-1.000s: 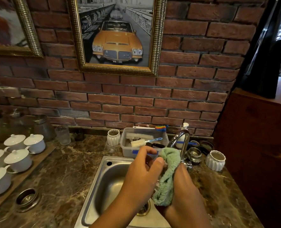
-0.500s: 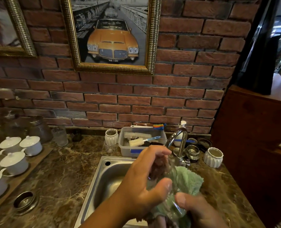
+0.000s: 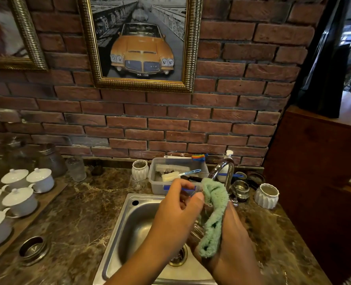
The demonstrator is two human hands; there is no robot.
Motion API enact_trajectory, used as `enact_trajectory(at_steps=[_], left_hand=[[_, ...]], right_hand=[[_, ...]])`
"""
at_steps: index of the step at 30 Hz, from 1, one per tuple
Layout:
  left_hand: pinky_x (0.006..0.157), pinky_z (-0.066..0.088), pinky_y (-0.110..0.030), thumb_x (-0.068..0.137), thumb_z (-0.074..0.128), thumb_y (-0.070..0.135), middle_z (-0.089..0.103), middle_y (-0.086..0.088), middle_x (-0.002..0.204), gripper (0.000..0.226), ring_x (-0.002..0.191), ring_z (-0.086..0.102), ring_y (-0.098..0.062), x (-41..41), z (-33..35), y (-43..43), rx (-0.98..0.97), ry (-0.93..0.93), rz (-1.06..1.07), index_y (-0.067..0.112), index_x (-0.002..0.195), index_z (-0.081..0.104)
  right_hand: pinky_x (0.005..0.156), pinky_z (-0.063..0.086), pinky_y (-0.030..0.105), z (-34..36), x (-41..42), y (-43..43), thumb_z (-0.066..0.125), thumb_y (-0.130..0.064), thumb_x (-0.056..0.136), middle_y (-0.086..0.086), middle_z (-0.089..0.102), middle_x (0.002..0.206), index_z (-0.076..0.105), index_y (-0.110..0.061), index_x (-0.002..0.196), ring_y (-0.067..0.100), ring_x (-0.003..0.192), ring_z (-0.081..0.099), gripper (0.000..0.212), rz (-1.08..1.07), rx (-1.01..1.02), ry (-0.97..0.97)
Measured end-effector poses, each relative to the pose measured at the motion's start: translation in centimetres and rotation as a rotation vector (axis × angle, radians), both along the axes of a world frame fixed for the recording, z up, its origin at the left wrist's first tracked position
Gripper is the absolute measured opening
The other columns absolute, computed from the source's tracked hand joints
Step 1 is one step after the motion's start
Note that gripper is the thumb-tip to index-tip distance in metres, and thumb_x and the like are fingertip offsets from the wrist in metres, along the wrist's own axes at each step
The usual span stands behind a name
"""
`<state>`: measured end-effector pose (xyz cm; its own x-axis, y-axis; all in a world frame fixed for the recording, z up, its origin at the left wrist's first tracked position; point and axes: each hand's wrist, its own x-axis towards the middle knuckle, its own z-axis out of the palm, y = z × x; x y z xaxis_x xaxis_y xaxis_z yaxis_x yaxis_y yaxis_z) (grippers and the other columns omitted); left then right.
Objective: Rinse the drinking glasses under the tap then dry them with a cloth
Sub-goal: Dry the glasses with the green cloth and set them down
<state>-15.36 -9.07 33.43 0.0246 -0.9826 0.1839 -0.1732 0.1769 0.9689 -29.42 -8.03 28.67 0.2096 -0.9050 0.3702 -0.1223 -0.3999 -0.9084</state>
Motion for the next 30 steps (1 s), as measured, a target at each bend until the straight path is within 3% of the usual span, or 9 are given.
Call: enact_trajectory(at_steps=[4,6,8,10,12,16,20,24,30], left_hand=[[0.068,0.050,-0.028,0.073,0.057,0.054,0.060,0.006,0.089,0.037,0.076,0.057,-0.010,0.3,0.5,1.1,-0.205,-0.060,-0.008,0.031,0.102,0.053],[0.067,0.052,-0.029,0.074,0.059,0.048,0.059,0.002,0.089,0.037,0.077,0.057,-0.011,0.6,0.8,1.2,-0.291,-0.090,-0.094,0.030,0.105,0.053],[0.070,0.054,-0.042,0.074,0.059,0.043,0.059,-0.001,0.089,0.039,0.080,0.059,-0.019,1.0,0.9,1.1,-0.340,-0.103,-0.189,0.027,0.109,0.052],[0.071,0.051,-0.052,0.075,0.058,0.042,0.058,-0.003,0.090,0.041,0.082,0.058,-0.026,1.3,0.9,1.1,-0.371,-0.130,-0.247,0.027,0.112,0.051],[0.076,0.052,-0.050,0.076,0.056,0.045,0.059,0.001,0.095,0.043,0.088,0.059,-0.023,1.5,0.9,0.9,-0.366,-0.170,-0.276,0.032,0.117,0.049],[0.091,0.052,-0.026,0.077,0.052,0.053,0.055,0.016,0.111,0.053,0.109,0.057,-0.012,1.8,0.2,0.1,-0.289,-0.192,-0.251,0.042,0.128,0.042],[0.084,0.048,-0.015,0.074,0.051,0.064,0.049,0.025,0.109,0.058,0.104,0.052,0.003,0.7,-0.2,-0.4,-0.184,-0.142,-0.078,0.047,0.129,0.040],[0.074,0.047,-0.008,0.094,0.056,0.051,0.055,0.007,0.102,0.041,0.081,0.054,0.014,-0.2,0.0,-1.1,-0.039,-0.025,-0.040,0.036,0.130,0.043],[0.078,0.049,-0.016,0.076,0.062,0.052,0.060,0.012,0.094,0.042,0.089,0.059,0.000,-0.1,-0.3,-0.5,-0.080,0.065,-0.012,0.034,0.113,0.055]], right_hand=[[0.080,0.054,0.013,2.7,-0.5,-0.1,0.084,-0.011,0.070,-0.030,0.069,0.109,0.049,-0.035,0.123,-0.002,0.107,0.065,0.067,0.149,0.180,-0.030],[0.084,0.059,0.028,4.1,-1.0,0.0,0.077,0.005,0.074,-0.013,0.073,0.110,0.054,-0.024,0.124,0.009,0.104,0.070,0.062,0.247,0.306,-0.150],[0.097,0.053,0.056,4.1,-1.8,0.3,0.079,-0.007,0.073,0.014,0.069,0.123,0.055,-0.019,0.132,0.034,0.113,0.067,0.065,0.456,0.483,-0.320],[0.107,0.040,0.060,3.8,-1.9,0.9,0.066,-0.013,0.087,0.036,0.048,0.140,0.049,-0.011,0.141,0.048,0.127,0.052,0.057,0.676,0.620,-0.503],[0.108,0.039,0.058,3.5,-1.7,0.9,0.060,-0.011,0.092,0.040,0.043,0.142,0.048,-0.005,0.141,0.052,0.130,0.046,0.050,0.790,0.686,-0.631],[0.081,0.059,0.047,3.9,-1.7,0.7,0.077,-0.001,0.066,0.029,0.068,0.118,0.069,-0.014,0.117,0.044,0.107,0.068,0.053,0.480,0.620,-0.540],[0.089,0.057,0.028,3.8,-1.0,-0.7,0.085,-0.010,0.071,-0.005,0.071,0.123,0.049,-0.029,0.135,0.015,0.114,0.068,0.075,0.179,0.194,-0.070],[0.101,0.052,0.036,2.5,-0.4,-1.8,0.082,-0.044,0.073,-0.015,0.053,0.141,0.027,-0.039,0.151,0.006,0.131,0.053,0.095,-0.060,-0.132,0.285],[0.097,0.053,0.031,1.8,0.1,-1.1,0.081,-0.044,0.068,-0.016,0.057,0.134,0.034,-0.042,0.145,0.004,0.123,0.058,0.090,-0.125,-0.096,0.295]])
